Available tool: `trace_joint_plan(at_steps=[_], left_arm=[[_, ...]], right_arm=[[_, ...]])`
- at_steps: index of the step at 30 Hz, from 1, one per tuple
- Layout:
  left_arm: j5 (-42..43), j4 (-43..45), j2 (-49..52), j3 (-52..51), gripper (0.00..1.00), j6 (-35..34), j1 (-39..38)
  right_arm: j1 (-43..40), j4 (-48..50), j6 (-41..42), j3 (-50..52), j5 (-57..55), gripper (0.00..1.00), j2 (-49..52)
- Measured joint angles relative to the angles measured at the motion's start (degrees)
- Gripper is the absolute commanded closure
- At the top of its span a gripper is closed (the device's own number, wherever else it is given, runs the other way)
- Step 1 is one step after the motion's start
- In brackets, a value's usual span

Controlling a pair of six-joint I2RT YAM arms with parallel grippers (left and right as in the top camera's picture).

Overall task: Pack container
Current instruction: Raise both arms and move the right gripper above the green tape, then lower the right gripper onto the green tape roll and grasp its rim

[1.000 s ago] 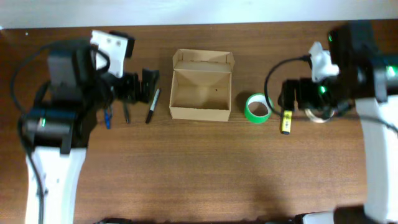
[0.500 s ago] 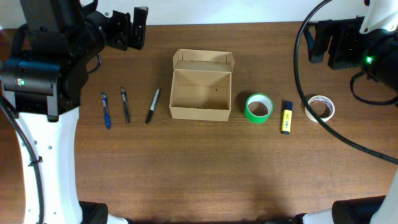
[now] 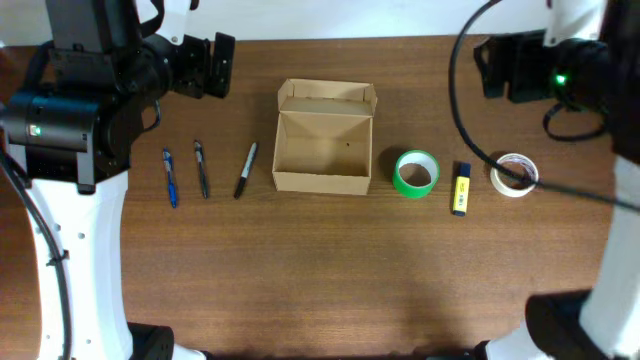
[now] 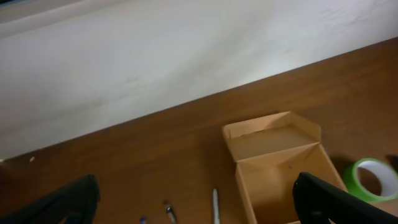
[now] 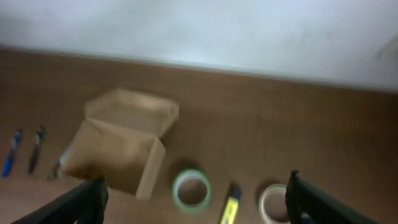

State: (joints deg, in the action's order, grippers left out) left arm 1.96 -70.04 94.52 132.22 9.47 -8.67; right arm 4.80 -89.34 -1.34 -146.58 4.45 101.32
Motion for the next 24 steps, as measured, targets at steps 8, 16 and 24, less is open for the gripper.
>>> trace_joint_plan(at_steps=[8,16,24], left_arm=[[-4.55,-3.69,-0.44,0.00,0.01,0.00,0.00],[-5.49,-5.90,-6.67,0.00,0.01,0.00,0.00],[-5.66,-7.61,-14.21,0.11,0.01,-0.02,0.00]], right_arm=[[0.04,-7.34,2.71,6.43,1.03,0.10,17.66],[1.51,-7.65,4.26,19.69,2.27,0.10,15.93],[3.61,-1.31,4.70,31.80,-0.81,0.10,15.41]])
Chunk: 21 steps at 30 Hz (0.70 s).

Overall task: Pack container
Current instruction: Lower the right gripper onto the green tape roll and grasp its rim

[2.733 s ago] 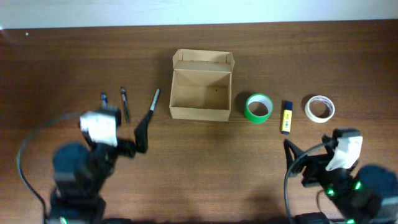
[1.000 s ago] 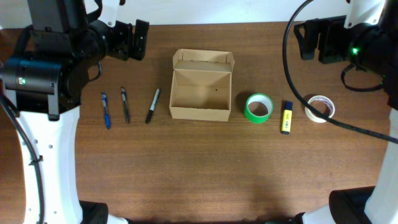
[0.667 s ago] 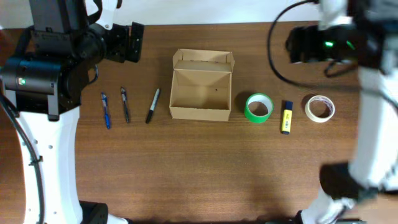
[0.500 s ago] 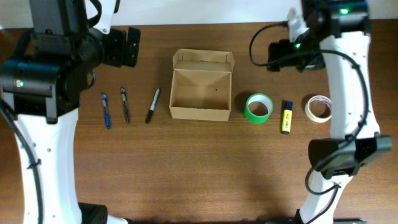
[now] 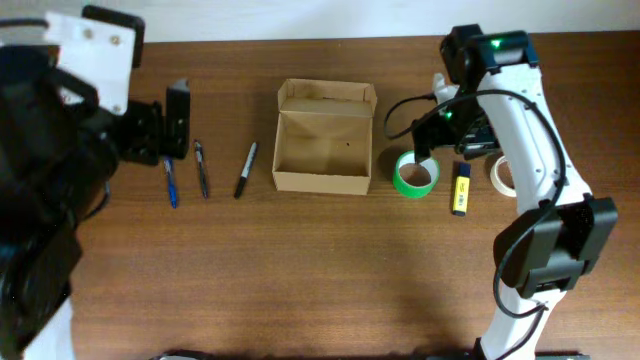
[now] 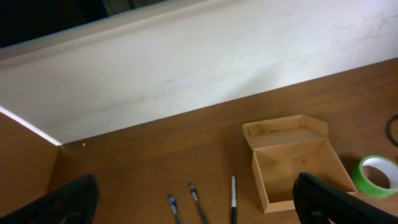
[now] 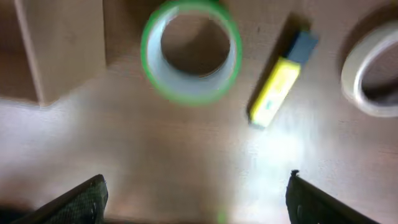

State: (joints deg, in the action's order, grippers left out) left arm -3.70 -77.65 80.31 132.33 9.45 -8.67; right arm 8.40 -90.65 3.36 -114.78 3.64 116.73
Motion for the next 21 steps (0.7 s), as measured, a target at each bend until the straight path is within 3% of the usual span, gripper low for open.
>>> trace_joint_plan(at_steps=[11,21], left_arm=[[0.02,-2.08,-1.25,0.00,0.01,-0.07,0.00],[0.02,-3.61,-1.25,0.00,0.01,-0.22,0.00]], right_arm=[[0.81,19.96,5.03,7.61,-6.64,0.11,0.00],[0.74,22.45,13.66,10.38,-11.58,0.10,0.00]])
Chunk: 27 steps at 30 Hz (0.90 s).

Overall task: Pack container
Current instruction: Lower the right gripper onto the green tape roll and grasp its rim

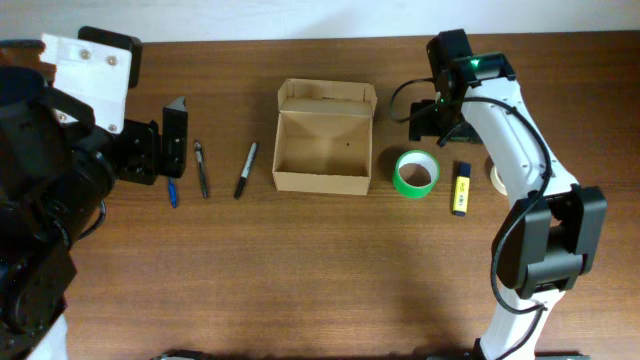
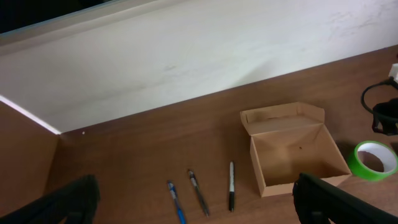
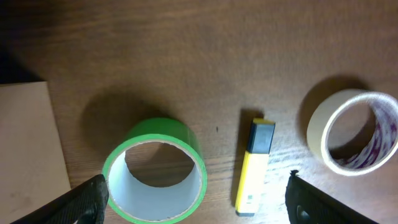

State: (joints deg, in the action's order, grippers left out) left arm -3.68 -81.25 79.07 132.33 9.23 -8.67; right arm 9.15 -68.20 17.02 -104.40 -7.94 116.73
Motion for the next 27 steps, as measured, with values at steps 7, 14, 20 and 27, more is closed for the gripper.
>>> trace_joint_plan(at_steps=[7,14,20,27], left_arm=[[0.00,-0.02,0.00,0.00,0.01,-0.04,0.00],[-0.02,-0.04,0.00,0.00,0.01,-0.04,0.00],[0.00,-0.04,0.00,0.00,0.01,-0.04,0.00],[0.00,-0.02,0.00,0.00,0.01,-0.04,0.00]], right_arm=[[0.00,3.08,4.81,5.95,0.83,0.11,0.00],[0.00,7.10,4.13,12.26,6.10,0.10,0.00],[0.00,7.93,1.73,14.58,8.17,0.11,0.00],[0.00,8.74,-0.22,15.43,8.90,0.13,0.00]])
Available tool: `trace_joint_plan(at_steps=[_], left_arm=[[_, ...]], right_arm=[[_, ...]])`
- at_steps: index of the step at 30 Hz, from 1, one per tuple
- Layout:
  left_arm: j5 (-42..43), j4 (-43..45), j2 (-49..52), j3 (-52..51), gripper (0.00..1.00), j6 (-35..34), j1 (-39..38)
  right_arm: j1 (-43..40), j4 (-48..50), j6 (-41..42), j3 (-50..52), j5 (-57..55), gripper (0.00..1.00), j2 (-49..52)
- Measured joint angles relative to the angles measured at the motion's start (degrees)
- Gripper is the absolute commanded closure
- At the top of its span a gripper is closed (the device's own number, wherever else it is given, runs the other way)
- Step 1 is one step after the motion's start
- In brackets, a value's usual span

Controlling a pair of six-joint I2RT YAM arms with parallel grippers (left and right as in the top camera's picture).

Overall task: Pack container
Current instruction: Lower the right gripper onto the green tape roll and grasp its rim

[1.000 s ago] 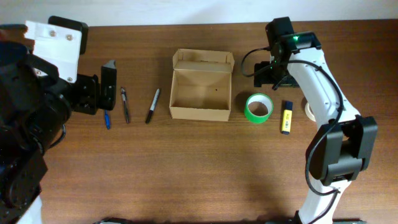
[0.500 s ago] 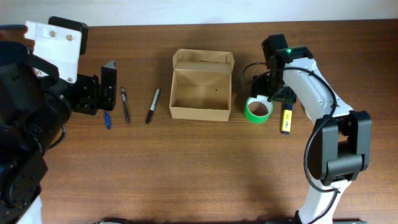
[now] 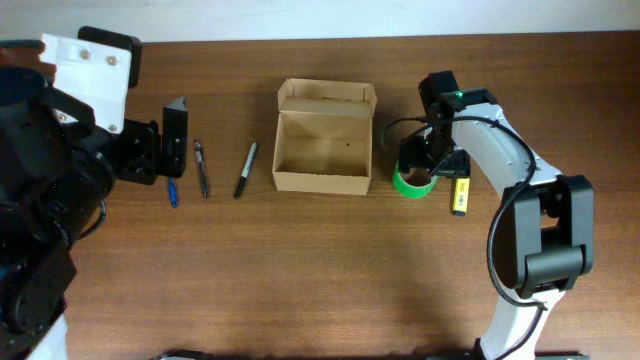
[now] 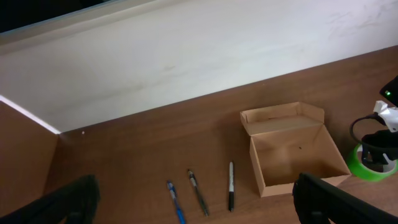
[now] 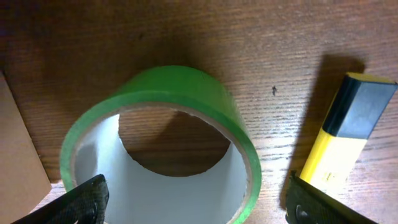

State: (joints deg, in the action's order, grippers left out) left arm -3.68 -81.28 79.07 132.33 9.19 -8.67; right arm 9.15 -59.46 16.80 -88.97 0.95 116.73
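An open cardboard box [image 3: 324,150] stands mid-table. Right of it lies a green tape roll [image 5: 161,143], flat on the wood, with a yellow highlighter [image 5: 348,137] beside it. My right gripper [image 5: 196,208] hangs low over the roll, open, one fingertip on each side of it and neither touching; from overhead the right gripper [image 3: 430,158] covers part of the green roll [image 3: 408,183]. Left of the box lie a black marker [image 3: 245,170], a dark pen [image 3: 200,168] and a blue pen [image 3: 170,190]. My left gripper [image 4: 196,205] is open, high above the pens.
The box's right wall [image 5: 18,155] stands close to the roll's left side. The highlighter [image 3: 460,195] lies just right of the roll. The white tape roll is hidden behind my right arm. The table's far edge meets a pale wall [image 4: 186,56].
My right gripper has come down close over the green tape roll, which now fills its wrist view; the white tape has left that view. The left arm has not moved.
Both grippers were first at the table's far edge, open, looking across at the box. Then the right gripper was over the green tape and highlighter, and the left one was high above the pens. The right gripper has since moved in low around the green roll.
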Motion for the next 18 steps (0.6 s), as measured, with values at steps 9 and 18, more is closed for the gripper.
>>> trace_joint_plan(at_steps=[9,18], left_arm=[[0.00,-0.02,0.00,0.00,0.01,0.00,0.00],[0.00,-0.07,0.00,0.00,0.01,0.00,0.00]], right_arm=[[0.00,1.60,-1.22,0.02,0.07,0.16,0.00],[0.00,4.26,-1.84,4.83,0.09,0.18,0.00]])
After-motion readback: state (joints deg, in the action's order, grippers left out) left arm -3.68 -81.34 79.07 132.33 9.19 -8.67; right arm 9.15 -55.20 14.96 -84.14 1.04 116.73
